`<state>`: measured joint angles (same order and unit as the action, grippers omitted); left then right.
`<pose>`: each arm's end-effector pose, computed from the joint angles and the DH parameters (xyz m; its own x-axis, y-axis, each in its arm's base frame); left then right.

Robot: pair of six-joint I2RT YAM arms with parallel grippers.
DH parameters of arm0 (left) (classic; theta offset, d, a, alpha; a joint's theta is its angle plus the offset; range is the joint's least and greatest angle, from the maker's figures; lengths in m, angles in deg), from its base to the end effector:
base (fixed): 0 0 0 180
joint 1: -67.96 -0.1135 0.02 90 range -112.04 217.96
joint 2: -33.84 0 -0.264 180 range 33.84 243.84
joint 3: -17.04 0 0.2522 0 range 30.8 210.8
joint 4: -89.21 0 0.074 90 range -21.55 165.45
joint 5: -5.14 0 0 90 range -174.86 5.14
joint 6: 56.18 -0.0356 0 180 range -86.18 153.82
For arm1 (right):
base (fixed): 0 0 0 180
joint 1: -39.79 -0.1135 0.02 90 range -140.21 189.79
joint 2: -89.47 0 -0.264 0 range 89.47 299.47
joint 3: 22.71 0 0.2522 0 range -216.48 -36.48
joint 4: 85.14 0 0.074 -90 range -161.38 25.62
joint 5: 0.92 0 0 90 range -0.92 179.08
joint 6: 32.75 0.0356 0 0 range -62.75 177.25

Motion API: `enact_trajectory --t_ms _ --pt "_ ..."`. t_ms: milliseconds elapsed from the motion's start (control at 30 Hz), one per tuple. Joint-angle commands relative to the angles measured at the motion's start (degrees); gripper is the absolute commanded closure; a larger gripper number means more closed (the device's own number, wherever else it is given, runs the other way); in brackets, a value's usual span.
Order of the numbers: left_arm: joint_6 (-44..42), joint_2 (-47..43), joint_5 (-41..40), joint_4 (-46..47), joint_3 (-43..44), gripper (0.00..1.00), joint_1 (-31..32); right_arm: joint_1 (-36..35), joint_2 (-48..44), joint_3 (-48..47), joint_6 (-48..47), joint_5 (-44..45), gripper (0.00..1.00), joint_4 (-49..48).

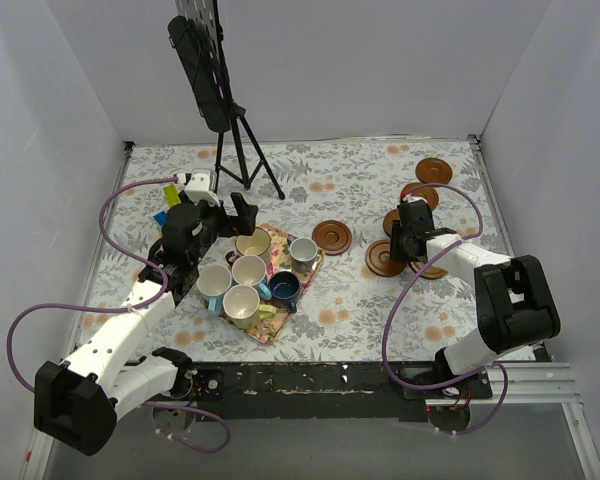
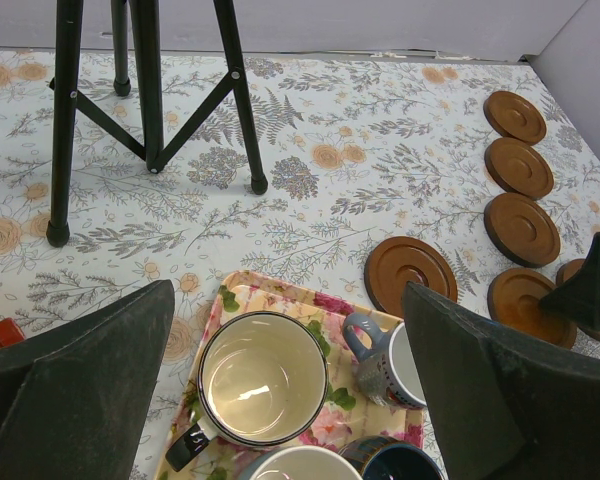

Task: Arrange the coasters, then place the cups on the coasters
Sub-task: Move the coaster to the center of the board.

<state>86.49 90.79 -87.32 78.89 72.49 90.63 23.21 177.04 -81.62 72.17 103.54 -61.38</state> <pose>0.2178 -0.0893 0.3057 -0.3900 -0.6980 -0.6005 0.0597 0.6316 -0.7730 0.2865 0.0760 0.1703 -0.7675 0.0316 -0.6403 0.0696 0.9970 -0.0342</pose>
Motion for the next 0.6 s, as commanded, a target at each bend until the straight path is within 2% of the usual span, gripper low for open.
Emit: enact_trajectory --t_ms 0,567 --pt "-0.6 -1.0 -0.2 0.3 0.1 0.02 0.2 1.0 0.6 -0.5 0.0 3.8 0.55 -0.7" --pt "-0.5 -1.0 -0.3 0.3 0.0 0.02 0.2 1.2 1.4 -0.9 0.4 2.9 0.55 -1.7"
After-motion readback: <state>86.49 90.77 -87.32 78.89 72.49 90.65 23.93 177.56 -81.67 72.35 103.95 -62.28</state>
